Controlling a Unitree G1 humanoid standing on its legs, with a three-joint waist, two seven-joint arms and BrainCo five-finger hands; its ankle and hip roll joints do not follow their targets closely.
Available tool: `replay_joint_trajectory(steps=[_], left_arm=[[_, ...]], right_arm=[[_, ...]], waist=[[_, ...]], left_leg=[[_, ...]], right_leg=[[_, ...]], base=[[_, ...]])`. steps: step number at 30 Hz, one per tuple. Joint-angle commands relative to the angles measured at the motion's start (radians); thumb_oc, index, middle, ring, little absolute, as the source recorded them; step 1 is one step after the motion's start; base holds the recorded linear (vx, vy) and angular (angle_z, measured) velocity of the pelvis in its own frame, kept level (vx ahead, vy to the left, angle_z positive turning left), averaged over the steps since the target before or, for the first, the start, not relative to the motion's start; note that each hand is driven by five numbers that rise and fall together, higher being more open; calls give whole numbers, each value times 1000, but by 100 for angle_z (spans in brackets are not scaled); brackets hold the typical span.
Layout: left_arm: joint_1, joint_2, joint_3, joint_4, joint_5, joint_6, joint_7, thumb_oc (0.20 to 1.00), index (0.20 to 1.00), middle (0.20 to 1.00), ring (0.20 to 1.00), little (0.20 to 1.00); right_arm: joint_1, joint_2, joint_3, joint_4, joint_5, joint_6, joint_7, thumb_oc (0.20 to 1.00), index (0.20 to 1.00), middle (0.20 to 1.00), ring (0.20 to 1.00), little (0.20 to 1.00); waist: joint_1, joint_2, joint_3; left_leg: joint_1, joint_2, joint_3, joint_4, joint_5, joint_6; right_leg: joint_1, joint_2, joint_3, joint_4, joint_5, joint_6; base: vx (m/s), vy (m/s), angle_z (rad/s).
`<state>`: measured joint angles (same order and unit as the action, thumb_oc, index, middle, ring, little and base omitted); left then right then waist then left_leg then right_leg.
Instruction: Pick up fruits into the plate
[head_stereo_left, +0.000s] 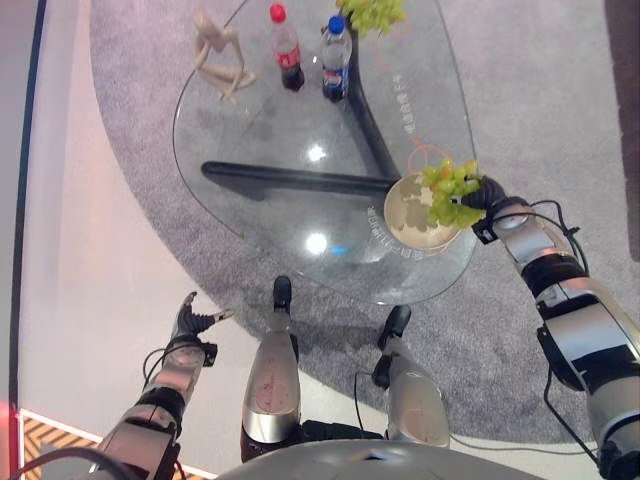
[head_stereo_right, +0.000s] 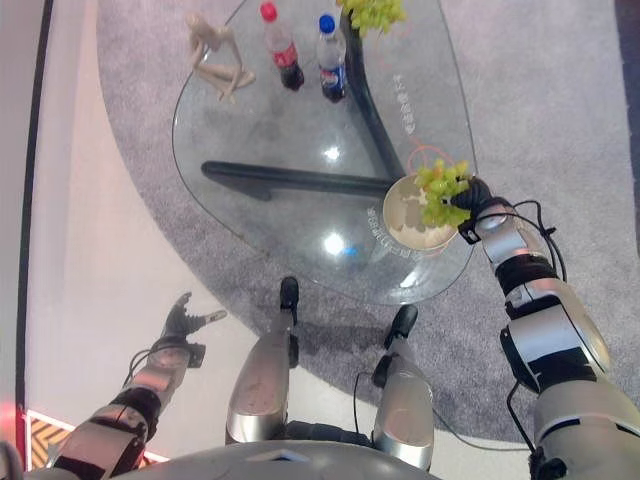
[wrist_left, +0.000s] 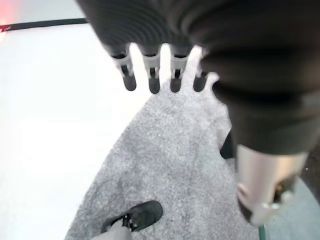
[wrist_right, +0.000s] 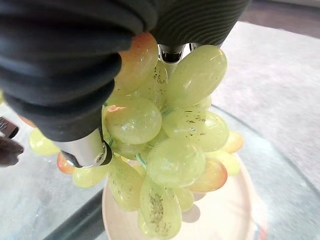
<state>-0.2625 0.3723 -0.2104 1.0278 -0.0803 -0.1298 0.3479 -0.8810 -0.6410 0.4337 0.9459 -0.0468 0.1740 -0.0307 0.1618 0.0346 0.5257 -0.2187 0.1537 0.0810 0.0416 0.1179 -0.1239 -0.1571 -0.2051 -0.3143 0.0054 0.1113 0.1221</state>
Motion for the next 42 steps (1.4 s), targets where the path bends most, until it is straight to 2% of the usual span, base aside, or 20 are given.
replay_joint_trajectory(steps=[1, 3, 6, 10, 20, 21, 24, 25, 26, 31, 34, 35, 36, 37, 40, 42], left_arm=[[20, 30, -60, -10, -25, -21, 31, 1000, 1000, 1000, 1000, 1000], [22, 29, -72, -27, -28, -15, 38, 1000, 1000, 1000, 1000, 1000], [36, 24, -97, -37, -40, -6, 53, 1000, 1000, 1000, 1000, 1000], [35, 22, -93, -41, -45, -14, 66, 1000, 1000, 1000, 1000, 1000], [44, 22, -144, -116, -55, -41, 68, 1000, 1000, 1000, 1000, 1000], [62, 20, -156, -123, -60, -45, 62, 1000, 1000, 1000, 1000, 1000], [69, 18, -164, -131, -58, -40, 60, 1000, 1000, 1000, 1000, 1000], [86, 17, -174, -138, -60, -44, 55, 1000, 1000, 1000, 1000, 1000], [92, 16, -177, -141, -56, -43, 54, 1000, 1000, 1000, 1000, 1000], [111, 16, -189, -155, -58, -39, 51, 1000, 1000, 1000, 1000, 1000], [115, 21, -192, -156, -56, -28, 49, 1000, 1000, 1000, 1000, 1000], [105, 23, -187, -157, -56, -27, 49, 1000, 1000, 1000, 1000, 1000], [106, 25, -186, -151, -60, -25, 46, 1000, 1000, 1000, 1000, 1000], [104, 26, -179, -140, -59, -22, 42, 1000, 1000, 1000, 1000, 1000], [99, 26, -175, -129, -62, -17, 32, 1000, 1000, 1000, 1000, 1000], [84, 30, -168, -100, -46, -5, -14, 1000, 1000, 1000, 1000, 1000]], right_arm=[[-94, -68, 76, 12, -111, -30, -90, 200, 200, 200, 200, 200], [-115, -78, 92, 19, -114, -23, -100, 200, 200, 200, 200, 200], [-159, -85, 123, 21, -132, 39, -120, 200, 200, 200, 200, 200], [-143, -73, 120, 39, -114, 107, -125, 200, 200, 200, 200, 200], [-140, -110, 51, 219, -60, 170, -213, 200, 200, 200, 200, 200], [-135, -119, 39, 235, -50, 184, -218, 200, 200, 200, 200, 200], [-137, -128, 30, 247, -44, 193, -228, 200, 200, 200, 200, 200], [-141, -146, 15, 259, -45, 190, -228, 200, 200, 200, 200, 200], [-141, -150, 12, 264, -49, 187, -236, 1000, 1000, 1000, 1000, 1000], [-148, -171, 14, 261, -97, 174, -265, 1000, 1000, 1000, 1000, 1000], [-145, -176, 16, 252, -126, 128, -312, 1000, 1000, 1000, 1000, 1000], [-155, -179, 14, 249, -128, 124, -316, 1000, 1000, 1000, 1000, 1000], [-153, -178, 17, 242, -132, 108, -328, 1000, 1000, 1000, 1000, 1000], [-144, -172, 17, 228, -144, 75, -349, 1000, 1000, 1000, 1000, 1000], [-131, -163, 16, 214, -140, 50, -368, 1000, 1000, 1000, 1000, 1000], [-65, -130, -14, 160, -128, 13, -411, 1000, 1000, 1000, 1000, 1000]], waist=[[25, 8, -6], [29, 15, -6], [34, 41, -6], [31, 46, -6], [35, 106, -6], [34, 117, -6], [33, 128, -6], [32, 141, -6], [31, 145, -6], [27, 160, -6], [23, 161, -6], [23, 162, -6], [21, 161, -6], [16, 154, -6], [11, 146, -6], [-5, 114, -6]], left_leg=[[-158, -144, -23, 144, -94, 83], [-188, -151, -25, 155, -94, 87], [-266, -171, -33, 184, -91, 98], [-307, -171, -26, 207, -101, 106], [-397, -183, -14, 256, -109, 113], [-378, -185, -15, 265, -141, 108], [-380, -187, -13, 265, -141, 108], [-380, -190, -11, 264, -140, 109], [-380, -190, -10, 262, -139, 109], [-379, -194, -7, 258, -134, 107], [-358, -193, -7, 241, -129, 107], [-381, -191, -4, 233, -98, 113], [-371, -189, -4, 226, -97, 112], [-351, -186, -4, 214, -95, 109], [-333, -183, -4, 203, -94, 107], [-281, -173, -2, 183, -100, 103]], right_leg=[[-138, 8, -8, 231, -126, -21], [-169, 4, -8, 245, -126, -21], [-270, -10, -5, 307, -132, -22], [-329, -20, -3, 348, -140, -24], [-434, -49, -2, 409, -145, -31], [-429, -53, 12, 434, -178, -20], [-438, -56, 14, 444, -181, -21], [-448, -55, 18, 452, -184, -24], [-451, -55, 20, 454, -184, -25], [-462, -53, 26, 464, -188, -29], [-449, -45, 27, 455, -186, -30], [-465, -43, 14, 438, -154, -41], [-458, -40, 15, 432, -153, -41], [-442, -32, 19, 422, -151, -40], [-425, -26, 21, 411, -150, -39], [-376, -11, 27, 382, -144, -35]], base=[[-7, 3, 9], [-29, 29, 7], [-24, 73, 9], [-3, 14, 9], [4, 0, 1], [68, -24, -1], [29, 14, 4], [6, 29, 6], [9, 39, 7], [1, 4, 1], [-27, 6, 0], [-84, 19, 2], [-85, 21, 2], [0, 0, 0], [-10, -7, 0], [-46, -48, 1]])
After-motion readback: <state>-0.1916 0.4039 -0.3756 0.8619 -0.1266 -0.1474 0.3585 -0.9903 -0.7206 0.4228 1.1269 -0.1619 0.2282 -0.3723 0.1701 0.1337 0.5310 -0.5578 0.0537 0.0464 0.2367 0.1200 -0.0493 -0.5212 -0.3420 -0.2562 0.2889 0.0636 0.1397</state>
